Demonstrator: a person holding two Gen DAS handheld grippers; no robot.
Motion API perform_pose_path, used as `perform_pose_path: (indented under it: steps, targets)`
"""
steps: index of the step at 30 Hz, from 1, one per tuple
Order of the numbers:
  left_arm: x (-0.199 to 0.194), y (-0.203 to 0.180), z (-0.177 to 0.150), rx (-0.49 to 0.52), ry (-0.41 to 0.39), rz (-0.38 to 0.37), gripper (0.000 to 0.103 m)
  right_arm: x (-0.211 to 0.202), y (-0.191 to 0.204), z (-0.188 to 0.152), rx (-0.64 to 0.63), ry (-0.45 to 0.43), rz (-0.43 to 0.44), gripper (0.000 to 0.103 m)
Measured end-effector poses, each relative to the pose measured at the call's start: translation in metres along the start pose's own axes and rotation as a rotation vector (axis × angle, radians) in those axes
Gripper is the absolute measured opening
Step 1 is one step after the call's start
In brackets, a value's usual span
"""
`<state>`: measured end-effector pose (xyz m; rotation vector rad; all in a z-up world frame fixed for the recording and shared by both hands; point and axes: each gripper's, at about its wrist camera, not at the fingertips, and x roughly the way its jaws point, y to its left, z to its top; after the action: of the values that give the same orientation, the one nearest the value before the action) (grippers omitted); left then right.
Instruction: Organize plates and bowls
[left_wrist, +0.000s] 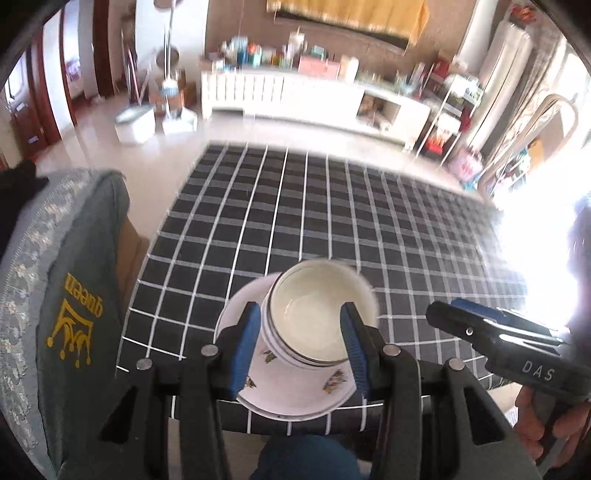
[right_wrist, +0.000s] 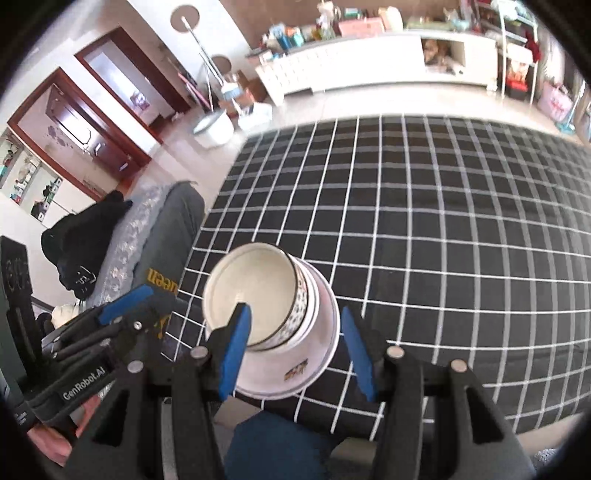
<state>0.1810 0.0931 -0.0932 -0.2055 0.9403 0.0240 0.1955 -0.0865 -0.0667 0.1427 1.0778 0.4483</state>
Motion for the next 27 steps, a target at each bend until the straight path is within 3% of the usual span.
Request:
perform_pose_path:
  steps: [4,13,18,21,24,27]
  targets:
    - [-0.049,-0.017,-0.012,0.020,-0.111,-0.013,0.044,-0.042,0.006,-0.015,-0.047,-0.094,-0.032,0.056]
    - [-0.126,-0.053,-0.052,0.121,-0.311,0.057,0.044,-0.114,0.012,-0.057,-0.134,-0.290,-0.146,0.062]
    - [-0.155,-0.062,-0.076,0.131,-0.423,0.054,0.062,-0.143,0.019,-0.083,-0.173,-0.402,-0.205,0.075]
    - [-0.170,-0.069,-0.091,0.146,-0.484,0.086,0.079,-0.159,0.021,-0.102,-0.204,-0.465,-0.232,0.083]
    - [-0.176,-0.075,-0.101,0.175,-0.498,0.093,0.087,-0.169,0.025,-0.118,-0.217,-0.519,-0.244,0.093]
    - [-0.181,-0.080,-0.112,0.195,-0.503,0.093,0.103,-0.174,0.028,-0.130,-0.234,-0.548,-0.276,0.098]
